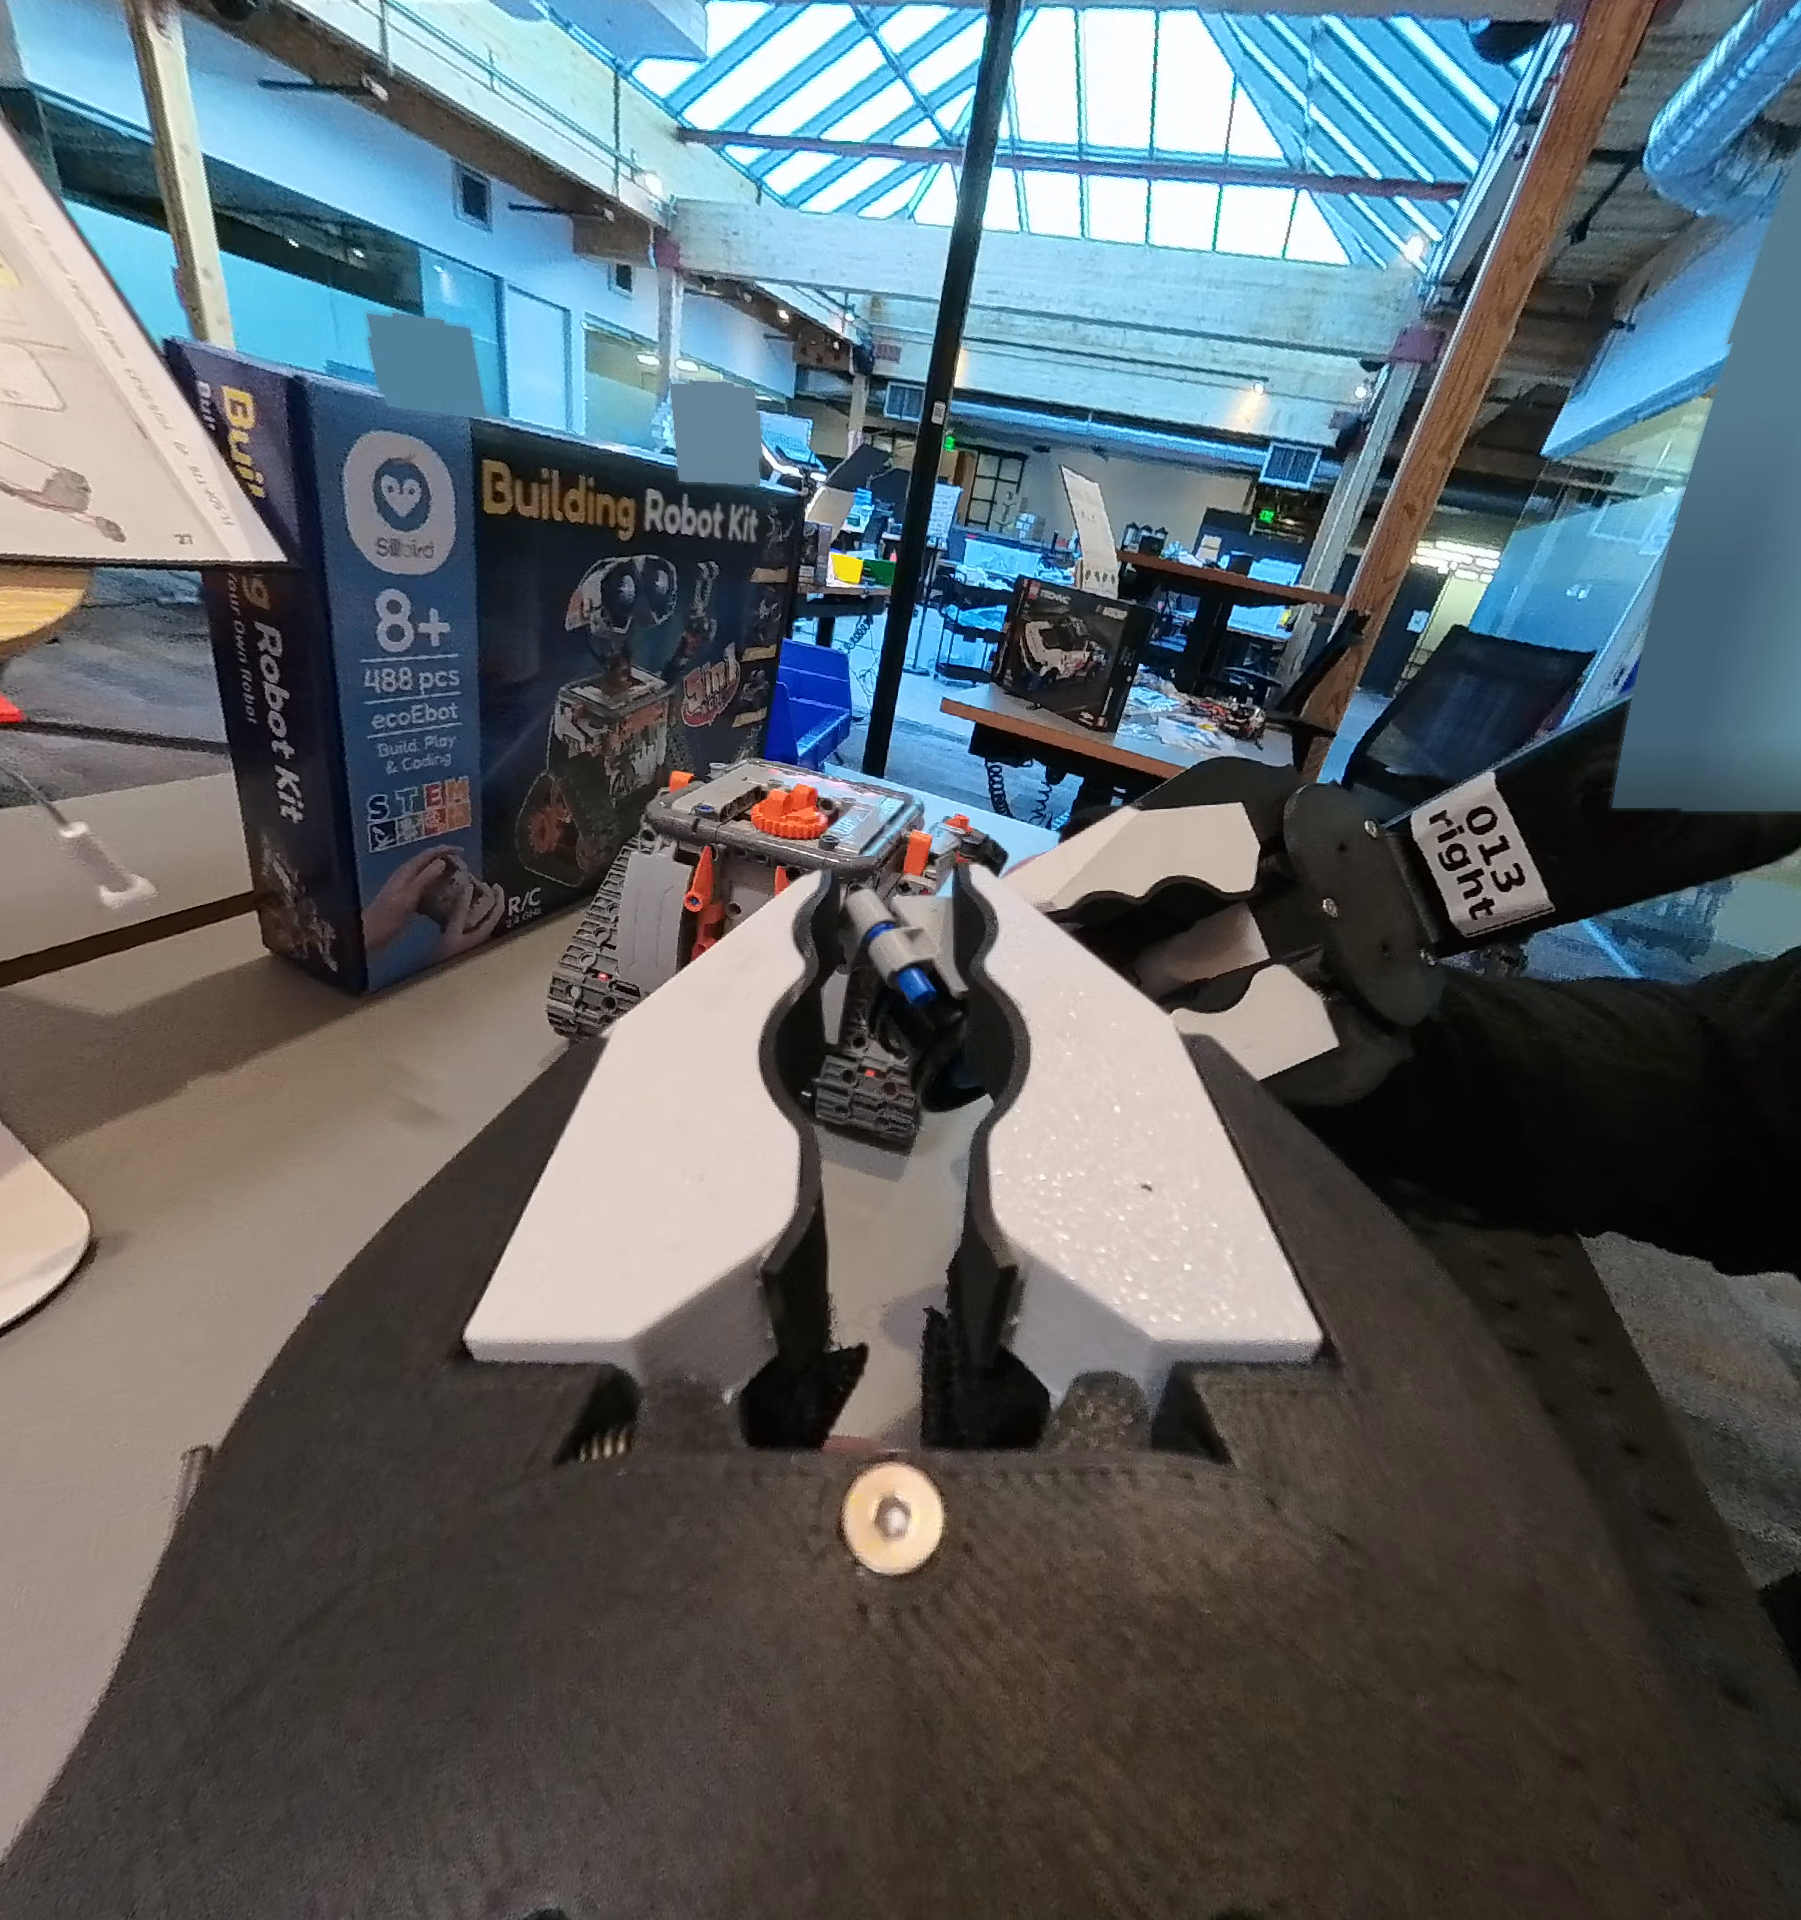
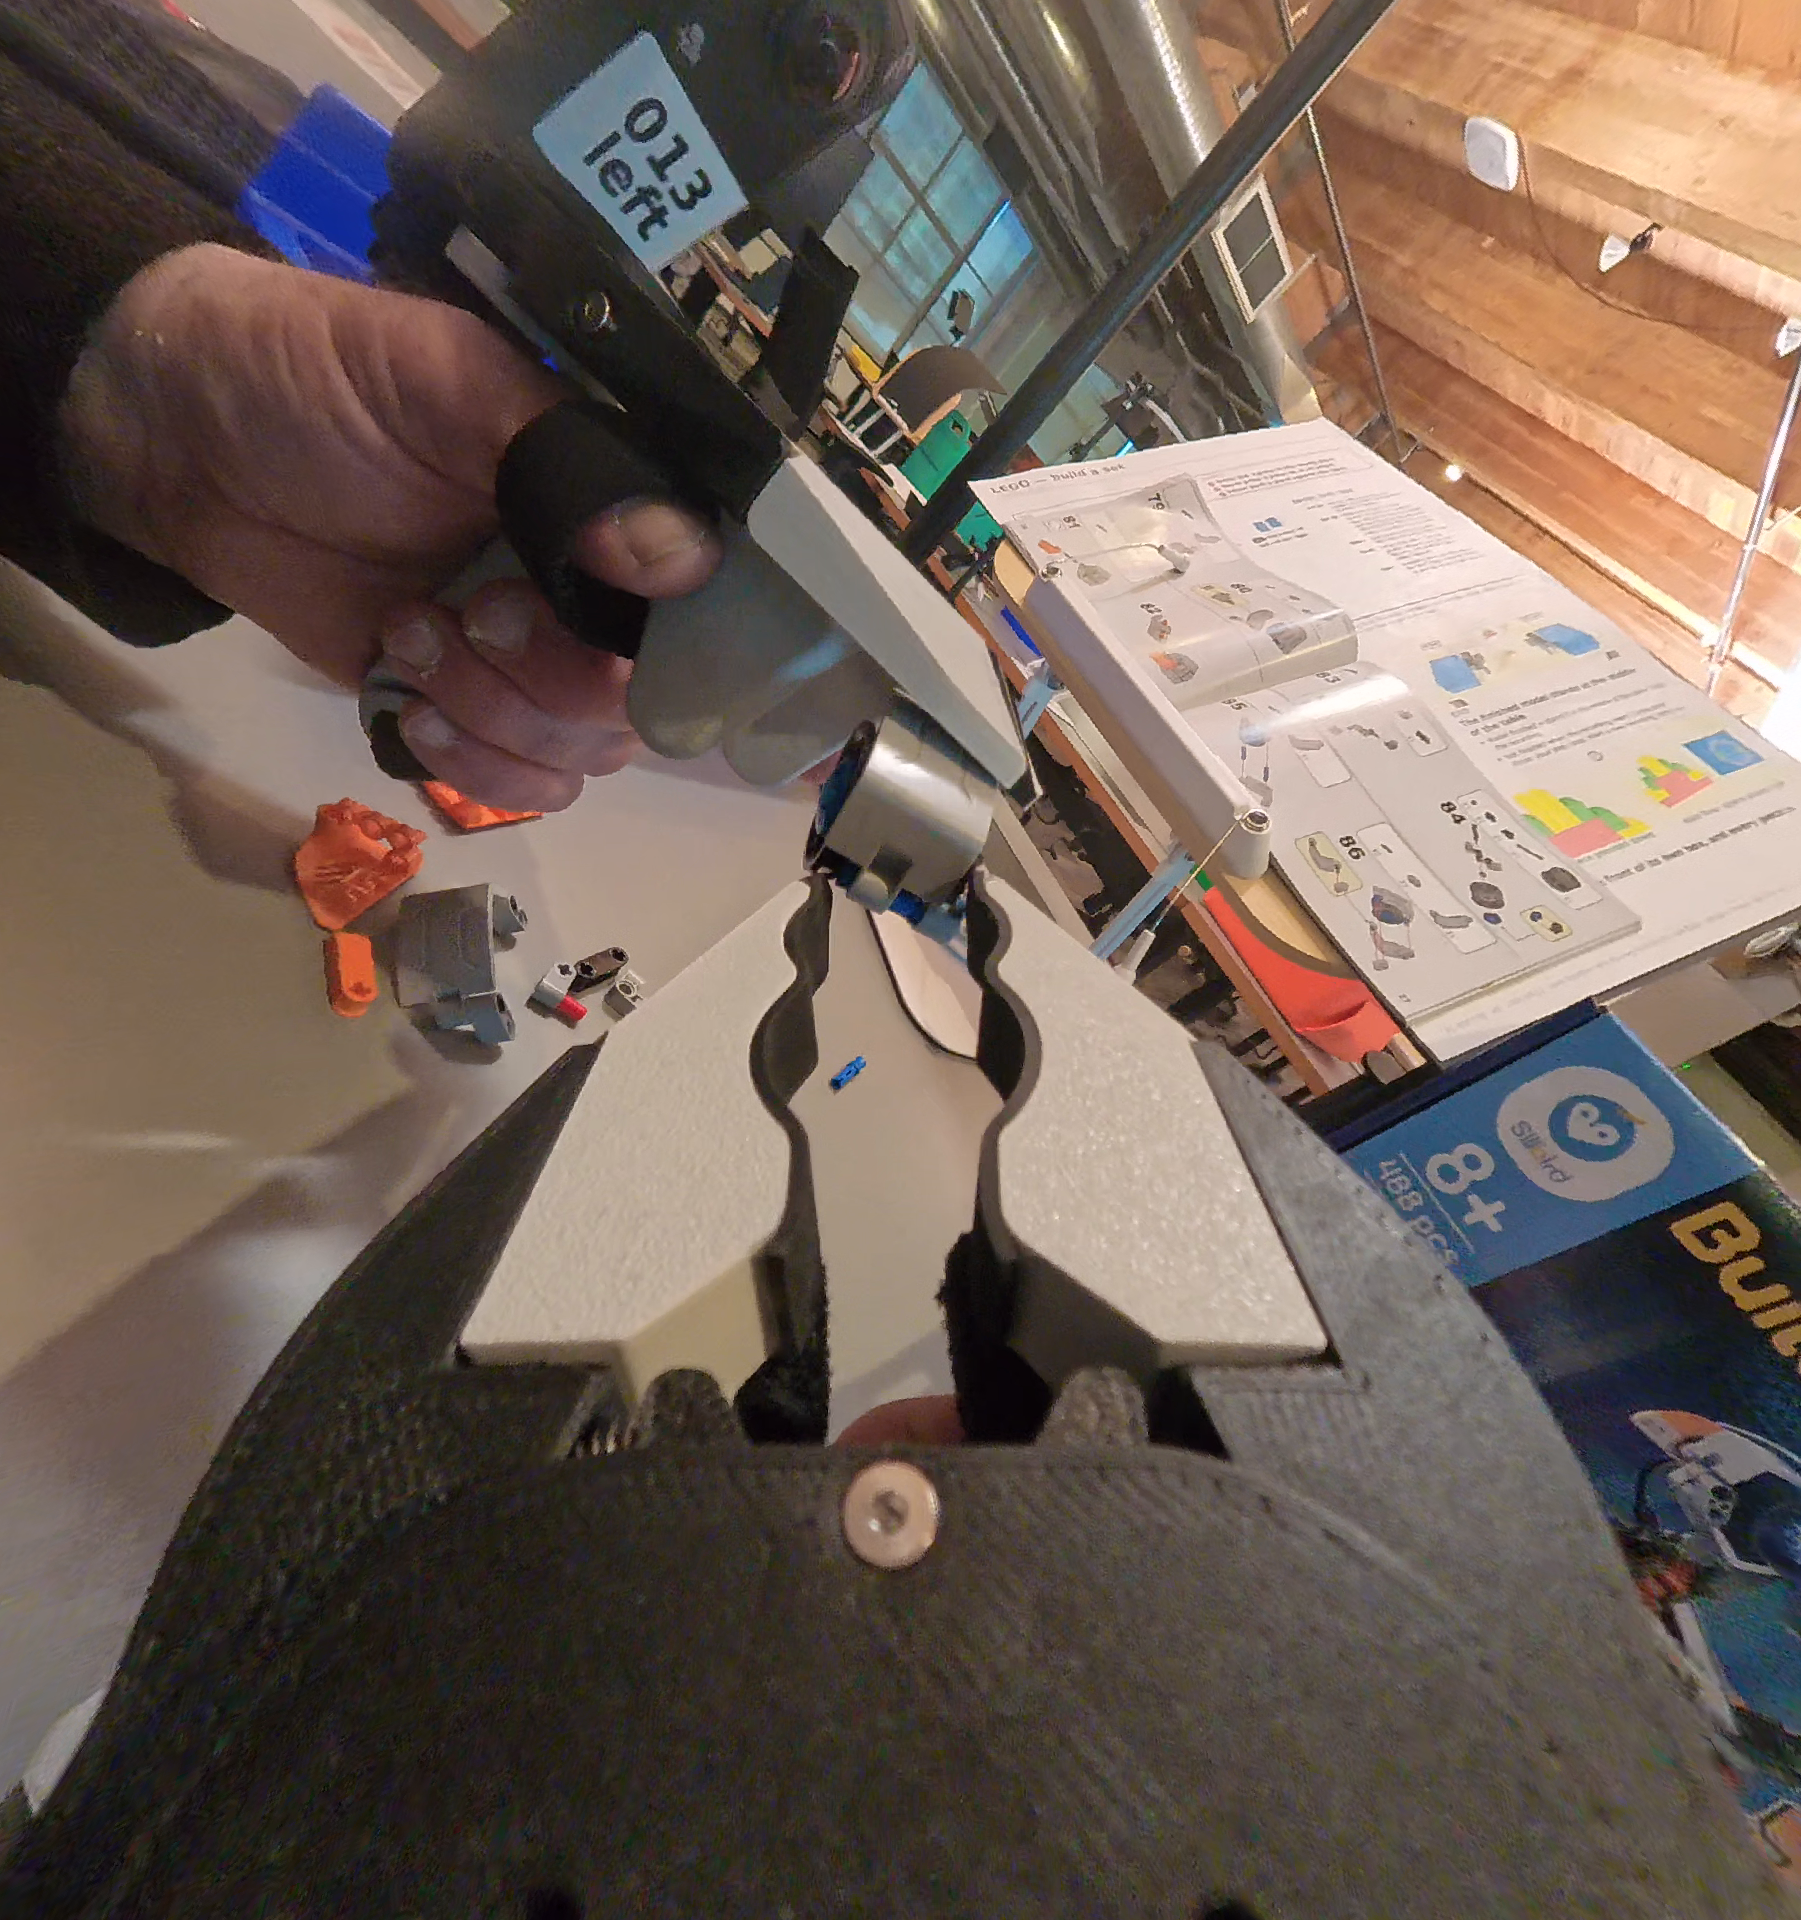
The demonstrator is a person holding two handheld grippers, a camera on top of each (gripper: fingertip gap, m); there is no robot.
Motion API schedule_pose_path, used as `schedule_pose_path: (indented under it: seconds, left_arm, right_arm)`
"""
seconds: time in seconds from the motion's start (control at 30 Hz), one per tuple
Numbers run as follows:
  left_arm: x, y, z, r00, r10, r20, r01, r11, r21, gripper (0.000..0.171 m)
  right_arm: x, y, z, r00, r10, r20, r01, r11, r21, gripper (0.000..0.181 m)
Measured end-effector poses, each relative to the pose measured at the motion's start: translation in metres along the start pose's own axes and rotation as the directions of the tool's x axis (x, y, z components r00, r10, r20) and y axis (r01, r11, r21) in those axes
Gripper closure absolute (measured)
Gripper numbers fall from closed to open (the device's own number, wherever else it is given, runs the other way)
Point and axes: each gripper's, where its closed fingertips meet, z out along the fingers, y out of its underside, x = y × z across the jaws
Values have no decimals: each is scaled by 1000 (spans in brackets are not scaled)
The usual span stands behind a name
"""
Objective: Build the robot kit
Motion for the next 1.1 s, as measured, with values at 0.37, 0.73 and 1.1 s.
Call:
schedule_pose_path:
  seconds: [0.37,0.73,1.1]
  left_arm:
    - [-8,4,2,999,-38,19,38,999,9,156]
    - [-13,6,2,994,-113,17,112,993,22,160]
    - [-10,14,6,982,-186,-34,186,983,-9,153]
  right_arm:
    - [-1,7,2,996,79,29,-78,997,-23,158]
    - [-2,7,2,969,231,85,-230,973,-15,157]
    - [6,2,-2,915,381,131,-388,922,25,173]
